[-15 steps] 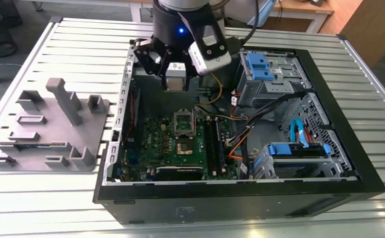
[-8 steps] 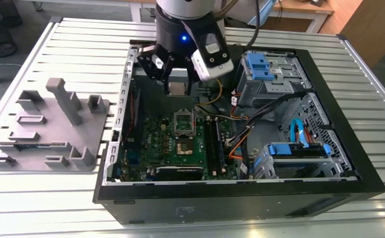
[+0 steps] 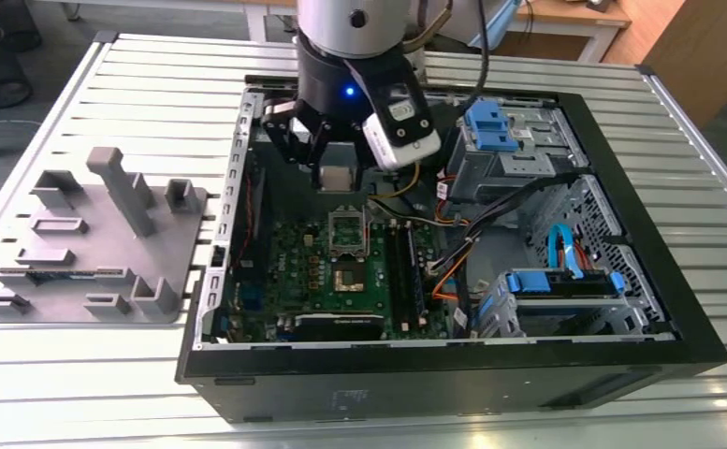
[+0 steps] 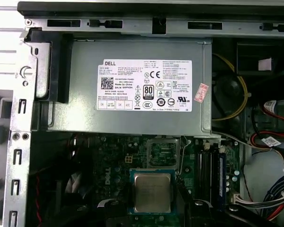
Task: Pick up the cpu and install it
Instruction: 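Pick up the cpu and move it towards the insertion slot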
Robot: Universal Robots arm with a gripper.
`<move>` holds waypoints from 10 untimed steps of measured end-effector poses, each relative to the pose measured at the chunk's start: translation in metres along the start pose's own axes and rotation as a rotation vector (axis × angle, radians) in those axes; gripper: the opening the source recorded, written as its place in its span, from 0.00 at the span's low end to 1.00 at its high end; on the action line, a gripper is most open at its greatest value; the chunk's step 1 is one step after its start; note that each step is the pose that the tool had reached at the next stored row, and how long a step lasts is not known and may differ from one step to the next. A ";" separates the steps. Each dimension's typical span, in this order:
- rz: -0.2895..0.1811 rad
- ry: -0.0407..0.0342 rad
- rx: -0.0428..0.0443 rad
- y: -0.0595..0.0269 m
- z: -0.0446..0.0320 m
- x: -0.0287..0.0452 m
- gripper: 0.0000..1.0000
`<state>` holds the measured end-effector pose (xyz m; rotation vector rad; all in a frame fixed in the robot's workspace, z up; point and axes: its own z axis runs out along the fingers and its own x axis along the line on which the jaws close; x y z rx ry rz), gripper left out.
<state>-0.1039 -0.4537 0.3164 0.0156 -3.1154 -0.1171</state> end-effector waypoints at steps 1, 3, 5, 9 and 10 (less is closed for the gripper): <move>0.000 0.0000 0.0000 -0.0007 0.0011 -0.0008 0.47; 0.000 0.0001 0.0001 -0.0023 0.0029 -0.0029 0.47; 0.000 0.0001 0.0002 -0.0039 0.0043 -0.0053 0.47; 0.000 0.0001 0.0001 -0.0082 0.0065 -0.0083 0.47; 0.000 0.0001 0.0001 -0.0099 0.0069 -0.0086 0.47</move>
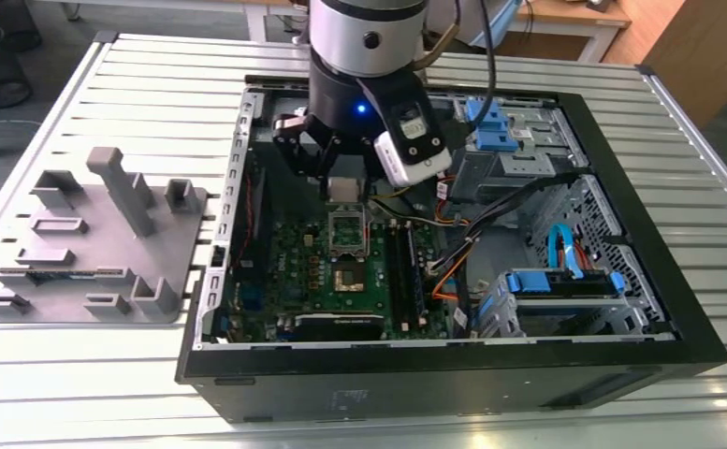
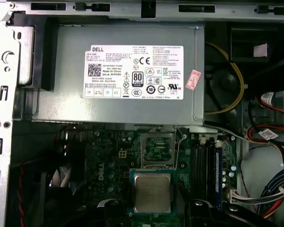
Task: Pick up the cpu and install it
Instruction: 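Pick up the cpu and move it towards the insertion slot, then place the cpu into insertion slot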
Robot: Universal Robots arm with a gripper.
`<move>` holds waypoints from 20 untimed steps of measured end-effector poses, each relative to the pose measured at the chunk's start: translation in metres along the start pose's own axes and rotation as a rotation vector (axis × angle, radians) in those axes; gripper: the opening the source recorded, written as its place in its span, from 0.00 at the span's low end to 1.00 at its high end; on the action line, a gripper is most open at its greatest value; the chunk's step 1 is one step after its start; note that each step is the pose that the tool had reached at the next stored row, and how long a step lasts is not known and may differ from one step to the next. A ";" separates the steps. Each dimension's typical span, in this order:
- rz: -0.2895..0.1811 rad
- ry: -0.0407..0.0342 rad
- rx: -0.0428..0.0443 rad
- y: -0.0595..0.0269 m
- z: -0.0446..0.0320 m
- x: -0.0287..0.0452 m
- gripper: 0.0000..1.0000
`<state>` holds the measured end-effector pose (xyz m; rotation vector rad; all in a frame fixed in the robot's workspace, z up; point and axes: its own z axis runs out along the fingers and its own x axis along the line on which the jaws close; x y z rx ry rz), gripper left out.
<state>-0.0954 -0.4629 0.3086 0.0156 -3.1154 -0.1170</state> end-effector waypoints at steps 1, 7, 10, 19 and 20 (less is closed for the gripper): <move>0.000 0.0000 -0.0001 -0.0017 0.0003 -0.0003 0.47; 0.000 -0.0001 -0.0001 -0.0067 0.0011 -0.0007 0.47; 0.000 0.0000 0.0000 -0.0067 0.0011 -0.0008 0.47; 0.000 -0.0001 -0.0002 -0.0116 0.0017 -0.0007 0.47; 0.000 0.0000 0.0000 -0.0116 0.0019 -0.0007 0.47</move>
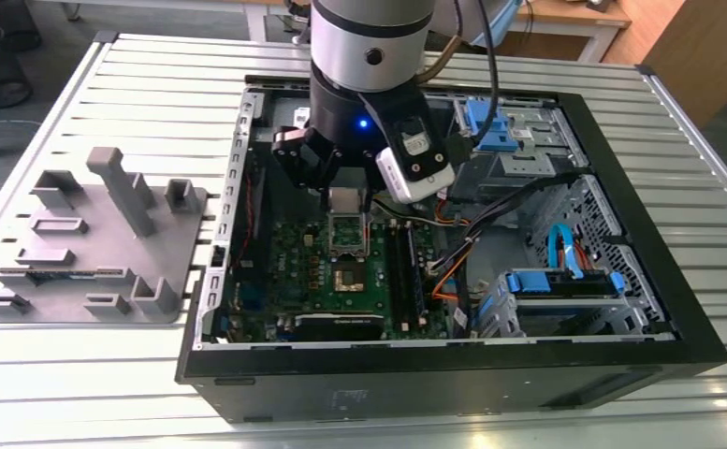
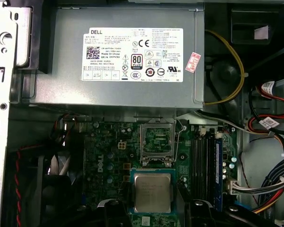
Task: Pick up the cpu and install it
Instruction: 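Place the cpu into insertion slot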
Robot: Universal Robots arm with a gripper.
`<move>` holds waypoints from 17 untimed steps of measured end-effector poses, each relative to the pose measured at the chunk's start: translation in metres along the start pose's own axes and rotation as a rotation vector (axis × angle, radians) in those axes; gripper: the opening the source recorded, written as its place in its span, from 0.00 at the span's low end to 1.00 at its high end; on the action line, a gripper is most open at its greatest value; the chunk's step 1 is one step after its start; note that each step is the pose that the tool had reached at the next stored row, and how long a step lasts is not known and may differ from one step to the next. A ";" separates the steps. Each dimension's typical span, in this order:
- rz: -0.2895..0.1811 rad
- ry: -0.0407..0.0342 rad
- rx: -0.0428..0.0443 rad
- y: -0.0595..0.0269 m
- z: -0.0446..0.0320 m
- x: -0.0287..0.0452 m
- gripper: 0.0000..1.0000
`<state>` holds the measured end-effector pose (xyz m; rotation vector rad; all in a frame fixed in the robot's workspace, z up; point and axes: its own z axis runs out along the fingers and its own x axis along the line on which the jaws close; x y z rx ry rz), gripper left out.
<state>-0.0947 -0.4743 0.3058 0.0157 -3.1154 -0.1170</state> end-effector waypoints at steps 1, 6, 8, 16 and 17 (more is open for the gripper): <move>0.000 0.0001 0.0001 0.0000 0.0000 0.0000 0.47; 0.000 0.0000 0.0000 -0.0001 0.0014 0.0000 0.47; 0.000 -0.0002 -0.0004 -0.0001 0.0021 -0.0001 0.47; 0.000 0.0001 0.0000 -0.0011 0.0079 -0.0002 0.47; 0.000 0.0000 -0.0001 -0.0012 0.0090 -0.0002 0.47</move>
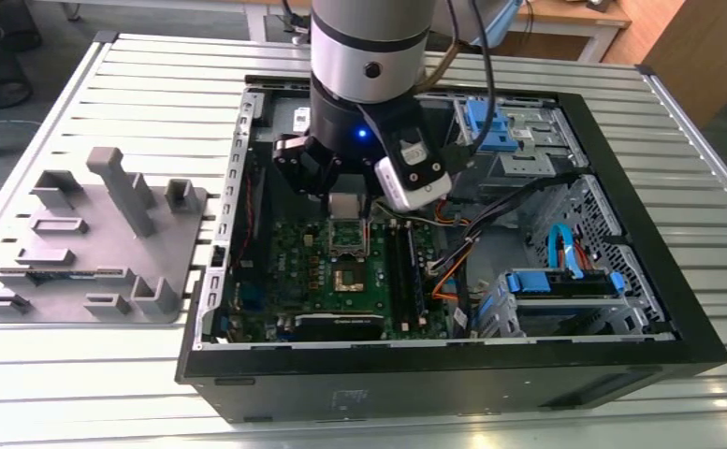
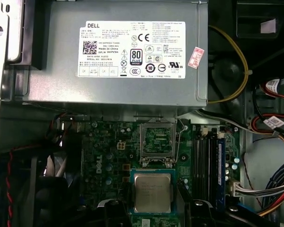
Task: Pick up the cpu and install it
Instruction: 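Place the cpu into insertion slot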
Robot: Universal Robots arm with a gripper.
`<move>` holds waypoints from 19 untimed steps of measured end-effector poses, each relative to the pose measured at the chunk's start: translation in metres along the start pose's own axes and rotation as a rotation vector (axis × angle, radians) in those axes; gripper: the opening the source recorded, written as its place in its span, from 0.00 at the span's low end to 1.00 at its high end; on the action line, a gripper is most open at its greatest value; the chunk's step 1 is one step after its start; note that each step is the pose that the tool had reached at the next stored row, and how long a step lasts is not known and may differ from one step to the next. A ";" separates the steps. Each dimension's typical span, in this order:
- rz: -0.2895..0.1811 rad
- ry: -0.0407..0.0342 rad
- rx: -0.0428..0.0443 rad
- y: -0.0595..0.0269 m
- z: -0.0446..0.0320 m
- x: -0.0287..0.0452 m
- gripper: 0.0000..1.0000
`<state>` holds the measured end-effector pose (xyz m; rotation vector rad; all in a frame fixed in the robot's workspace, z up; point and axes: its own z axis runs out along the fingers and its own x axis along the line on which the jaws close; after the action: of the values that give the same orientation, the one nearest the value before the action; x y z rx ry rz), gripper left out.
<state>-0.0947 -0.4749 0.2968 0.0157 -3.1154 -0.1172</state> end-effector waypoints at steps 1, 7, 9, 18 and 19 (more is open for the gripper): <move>0.000 -0.0001 0.0001 -0.0001 0.0010 0.0000 0.47; 0.000 0.0000 0.0002 -0.0006 0.0070 -0.0002 0.47; 0.000 0.0000 0.0001 -0.0007 0.0081 -0.0002 0.47; 0.000 0.0000 0.0001 -0.0015 0.0173 -0.0004 0.47; 0.000 0.0000 0.0001 -0.0016 0.0187 -0.0005 0.47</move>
<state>-0.0946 -0.4750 0.2780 0.0157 -3.1154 -0.1170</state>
